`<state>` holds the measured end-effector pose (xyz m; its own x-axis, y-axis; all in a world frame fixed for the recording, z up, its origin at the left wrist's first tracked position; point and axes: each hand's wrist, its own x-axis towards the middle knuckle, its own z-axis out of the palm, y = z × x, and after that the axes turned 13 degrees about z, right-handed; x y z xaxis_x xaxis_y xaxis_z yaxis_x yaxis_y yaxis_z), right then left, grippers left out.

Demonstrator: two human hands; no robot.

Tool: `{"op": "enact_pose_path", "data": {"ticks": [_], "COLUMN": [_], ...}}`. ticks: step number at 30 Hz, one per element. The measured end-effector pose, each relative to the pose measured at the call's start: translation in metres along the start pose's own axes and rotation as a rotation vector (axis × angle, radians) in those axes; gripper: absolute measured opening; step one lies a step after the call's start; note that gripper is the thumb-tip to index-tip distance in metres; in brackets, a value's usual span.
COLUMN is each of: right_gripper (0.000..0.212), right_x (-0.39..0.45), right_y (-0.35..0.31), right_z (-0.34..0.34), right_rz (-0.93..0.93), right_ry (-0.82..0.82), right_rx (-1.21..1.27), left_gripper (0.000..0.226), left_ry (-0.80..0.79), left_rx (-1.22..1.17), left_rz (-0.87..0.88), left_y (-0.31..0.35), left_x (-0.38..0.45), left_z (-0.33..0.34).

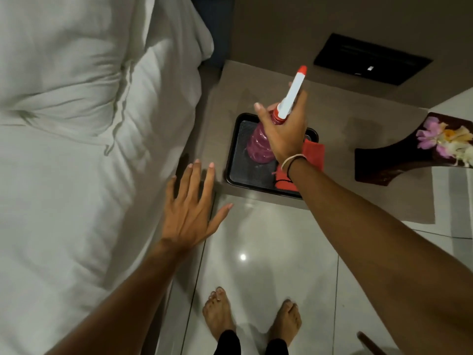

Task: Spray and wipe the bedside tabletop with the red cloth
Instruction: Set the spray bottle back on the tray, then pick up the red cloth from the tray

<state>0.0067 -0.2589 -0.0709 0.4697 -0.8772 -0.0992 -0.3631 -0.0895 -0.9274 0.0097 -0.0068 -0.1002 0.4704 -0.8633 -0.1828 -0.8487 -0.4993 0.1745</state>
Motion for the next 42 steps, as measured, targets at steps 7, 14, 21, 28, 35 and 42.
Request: {"op": "enact_pose_path", "data": {"ticks": [7,14,21,28,35,42], "right_gripper": [0.134,0.077,0.074,0.070,0.018,0.047], "right_x": [-0.029,-0.045,-0.001,0.002,-0.028,-0.101], "right_y": [0.042,0.101,0.112,0.115,0.111,0.124], "right_z": [-0.059,-0.119,-0.114,-0.107,-0.125,-0.180], "right_rz": [0.155,0.284,0.638,0.722,0.649,0.903], "right_ry": [-0.307,0.078,0.045,0.003,0.063,-0.166], "right_rx": [-0.258,-0.467,-0.336,-0.296,0.207,1.086], "left_gripper": [0.094,0.097,0.098,0.098,0.093,0.080], "left_ry": [-0.026,-0.039,0.051,0.062,0.030,0.069], "left_rx": [0.033,0.100,0.169,0.201,0.212,0.199], "left_rz": [0.041,0.109,0.158,0.179,0.175,0.279], "left_y": [0.014,0.037,0.045,0.045,0.047,0.100], "left_x": [0.002,0.019,0.042,0.045,0.027,0.023], "left_z": [0.001,0.008,0.017,0.025,0.013,-0.002]}}
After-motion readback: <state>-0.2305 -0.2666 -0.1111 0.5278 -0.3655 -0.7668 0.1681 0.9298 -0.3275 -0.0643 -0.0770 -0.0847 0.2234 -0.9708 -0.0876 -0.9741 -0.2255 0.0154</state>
